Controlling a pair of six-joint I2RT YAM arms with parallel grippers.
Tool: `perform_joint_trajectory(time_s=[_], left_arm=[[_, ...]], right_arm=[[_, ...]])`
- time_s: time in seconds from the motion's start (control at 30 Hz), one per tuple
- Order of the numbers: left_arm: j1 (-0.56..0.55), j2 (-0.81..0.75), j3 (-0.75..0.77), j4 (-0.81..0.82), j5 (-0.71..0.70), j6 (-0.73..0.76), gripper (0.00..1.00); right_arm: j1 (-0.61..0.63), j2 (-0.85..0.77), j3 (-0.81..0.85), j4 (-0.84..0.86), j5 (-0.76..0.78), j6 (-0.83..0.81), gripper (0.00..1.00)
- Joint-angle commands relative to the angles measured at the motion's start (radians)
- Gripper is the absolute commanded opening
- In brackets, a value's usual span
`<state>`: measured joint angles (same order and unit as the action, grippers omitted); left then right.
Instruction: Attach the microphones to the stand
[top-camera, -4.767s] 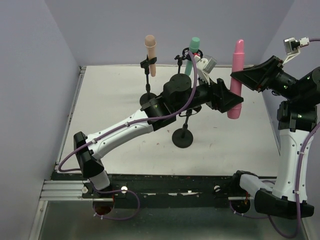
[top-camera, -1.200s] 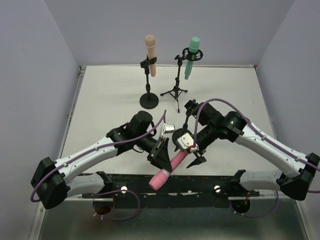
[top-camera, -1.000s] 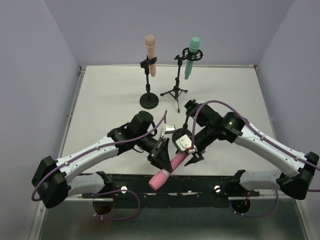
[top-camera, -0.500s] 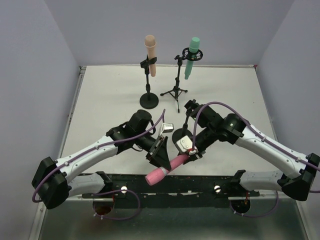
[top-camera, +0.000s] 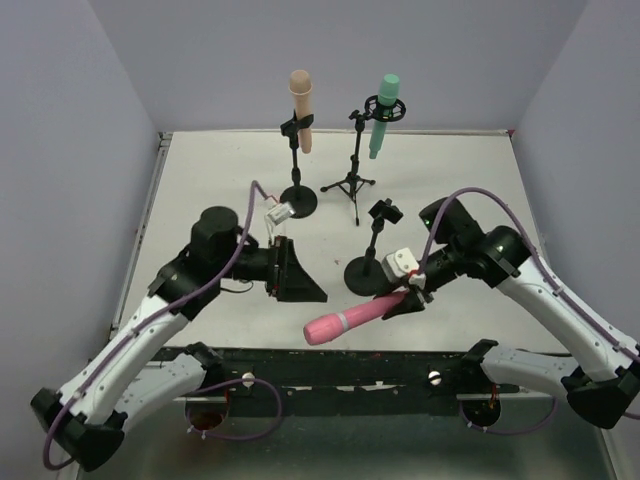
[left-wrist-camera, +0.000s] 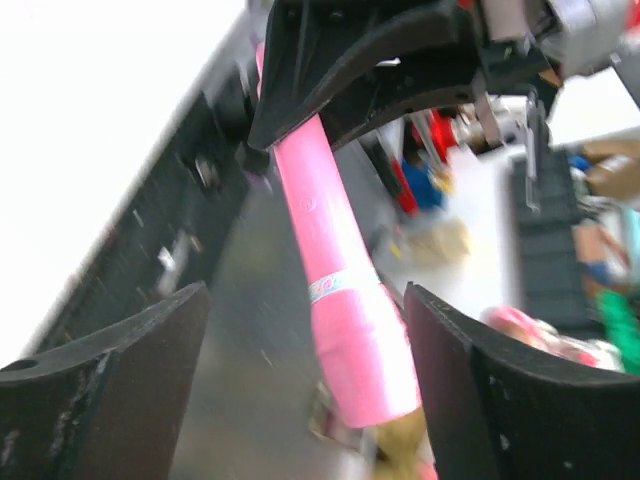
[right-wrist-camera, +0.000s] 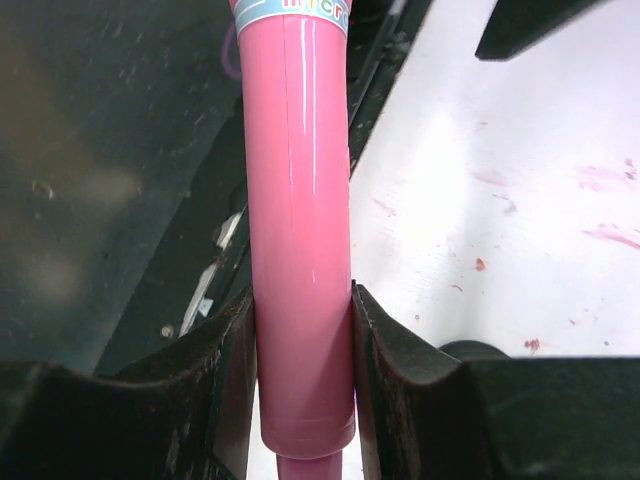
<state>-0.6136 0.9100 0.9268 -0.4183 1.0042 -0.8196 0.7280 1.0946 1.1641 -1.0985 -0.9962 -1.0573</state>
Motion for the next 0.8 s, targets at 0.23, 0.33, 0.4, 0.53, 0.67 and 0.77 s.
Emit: perform_joint_trajectory(time_s=[0.23,0.33,0.4,0.53,0.67,0.77], left_arm=[[0.000,-0.606,-0.594,0.979,-0.712,0.033,0.98],[-0.002,-0.487,-0.539,1.009,-0.598,0.033,0.98],[-0.002,-0.453,-0.520,1.044,-0.586,0.033,0.98],[-0.023,-0.399,-0.510,1.206,-0.530,0.049,0.98],[-0.177,-0.278,-0.464,1.314,-0.555,0.149,0.98],[-0.323,-0.176,-0.415,1.371,-0.647,0.292,0.98]], right_arm=[[-0.321,-0.026,0.218,0.202,-0.334,0.598,0.33],[-0.351,0.013,0.259,0.218,-0.370,0.674,0.33],[-0.372,0.025,0.250,0.253,-0.392,0.709,0.33],[-0.401,0.030,0.238,0.319,-0.404,0.778,0.33],[-0.409,0.065,0.252,0.350,-0.415,0.826,0.32],[-0.412,0.080,0.244,0.379,-0.427,0.858,0.32]])
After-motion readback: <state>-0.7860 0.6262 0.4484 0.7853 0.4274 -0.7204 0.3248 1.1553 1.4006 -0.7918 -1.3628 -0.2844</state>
